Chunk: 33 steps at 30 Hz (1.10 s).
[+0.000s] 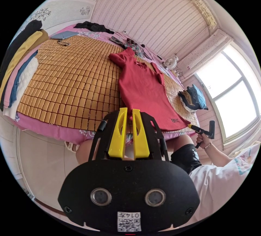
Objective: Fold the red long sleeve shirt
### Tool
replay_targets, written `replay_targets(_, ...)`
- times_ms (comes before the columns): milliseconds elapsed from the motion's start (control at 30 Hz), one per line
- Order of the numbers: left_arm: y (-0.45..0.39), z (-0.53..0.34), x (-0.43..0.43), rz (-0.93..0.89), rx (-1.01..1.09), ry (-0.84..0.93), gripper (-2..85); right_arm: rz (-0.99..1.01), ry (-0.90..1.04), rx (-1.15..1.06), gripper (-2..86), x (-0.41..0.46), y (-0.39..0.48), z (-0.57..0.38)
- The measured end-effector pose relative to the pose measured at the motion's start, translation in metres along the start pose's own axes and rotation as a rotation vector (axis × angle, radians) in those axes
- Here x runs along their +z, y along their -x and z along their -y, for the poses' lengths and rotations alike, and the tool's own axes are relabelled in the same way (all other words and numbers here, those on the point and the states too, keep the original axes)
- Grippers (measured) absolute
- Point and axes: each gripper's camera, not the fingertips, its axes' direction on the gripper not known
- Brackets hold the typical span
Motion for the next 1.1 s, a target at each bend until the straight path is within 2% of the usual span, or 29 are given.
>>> replay_targets(133, 0.011, -0.009, 0.029, -0.017, -0.037, 0.105, 2.2, -0.055, 0.052, 0.051, 1.5, 0.009, -0.016, 0.001)
replay_targets(333, 0.019, -0.002, 0.023, 0.038, -0.059, 0.041, 2.0, -0.134, 0.012, 0.022, 3.8, -0.011, -0.031, 0.013)
replay_targets(567, -0.038, 0.053, 0.079, 0.086, 0.251, 0.094, 0.9, -0.18, -0.142, 0.007, 7.5, -0.022, -0.054, 0.055)
replay_targets(667, -0.073, 0.084, 0.131, 0.027, 0.368, 0.133, 1.3, -0.212, -0.178, -0.025, 9.4, -0.022, -0.065, 0.095)
replay_targets(767, -0.105, 0.115, 0.185, -0.042, 0.444, 0.129, 1.7, -0.336, -0.221, -0.001, 10.8, -0.022, -0.077, 0.148)
replay_targets(900, -0.133, 0.15, 0.255, -0.166, 0.446, 0.125, 1.8, -0.388, -0.277, 0.032, 12.3, -0.015, -0.102, 0.228)
replay_targets(1033, -0.146, 0.169, 0.312, -0.124, 0.475, 0.186, 0.7, -0.308, -0.297, 0.039, 13.4, 0.008, -0.125, 0.307)
replay_targets(1100, -0.144, 0.172, 0.347, -0.058, 0.437, 0.27, 0.0, -0.305, -0.286, 0.043, 13.5, 0.022, -0.13, 0.338)
